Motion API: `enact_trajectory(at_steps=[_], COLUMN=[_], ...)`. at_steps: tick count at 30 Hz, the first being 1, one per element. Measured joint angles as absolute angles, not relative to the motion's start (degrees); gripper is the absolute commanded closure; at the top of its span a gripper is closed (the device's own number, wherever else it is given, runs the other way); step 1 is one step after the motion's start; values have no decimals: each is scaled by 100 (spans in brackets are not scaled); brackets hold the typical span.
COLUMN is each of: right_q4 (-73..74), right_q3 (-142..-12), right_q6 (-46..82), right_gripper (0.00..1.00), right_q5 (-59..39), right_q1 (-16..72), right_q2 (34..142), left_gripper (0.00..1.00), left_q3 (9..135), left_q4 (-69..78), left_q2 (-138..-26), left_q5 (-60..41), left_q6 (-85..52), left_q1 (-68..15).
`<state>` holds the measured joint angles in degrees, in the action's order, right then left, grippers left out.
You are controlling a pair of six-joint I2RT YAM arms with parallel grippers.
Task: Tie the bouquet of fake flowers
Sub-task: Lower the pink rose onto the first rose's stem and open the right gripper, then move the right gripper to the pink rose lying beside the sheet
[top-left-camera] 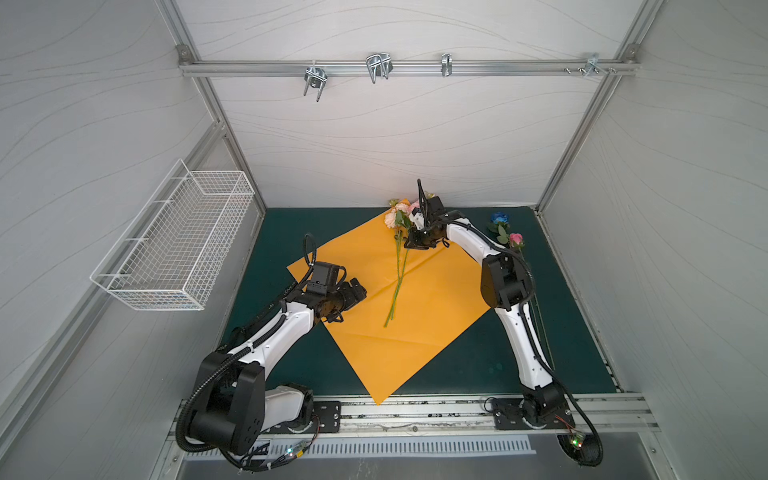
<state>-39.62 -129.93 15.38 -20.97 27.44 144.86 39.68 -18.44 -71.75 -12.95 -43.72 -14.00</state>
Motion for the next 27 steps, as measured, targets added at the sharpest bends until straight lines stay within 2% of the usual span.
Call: enact_trajectory(at_steps=[11,14,18,23,27], right_q4=[-4486,-4628,-4700,-4508,-4287], right_q3=[-13207,-12639,-11404,-9963,-9089], right_q6=[991,779,565,491,541], right_gripper=[58,55,54,53,48], right_q5=[-1822,-1590,-1221,-727,-305], right_q1=[2805,2775,2591,1490,209], right_q2=[14451,13913,12567,10796,10213], left_gripper=[3,3,3,3,3], left_q3=[3968,3968,3968,3959,3892], left_q4=[-1852,-1863,-1905,-1946,-1953], left_q2=[-7170,-7094,-6934,-6722,-6582], left_q5=[-1293,-1288,-1286,-1286,-1286], left_q6=[-4370,-4368,-4368,-4368,-4368], left_q1=[-1400,-1400,-1400,-1400,-1400])
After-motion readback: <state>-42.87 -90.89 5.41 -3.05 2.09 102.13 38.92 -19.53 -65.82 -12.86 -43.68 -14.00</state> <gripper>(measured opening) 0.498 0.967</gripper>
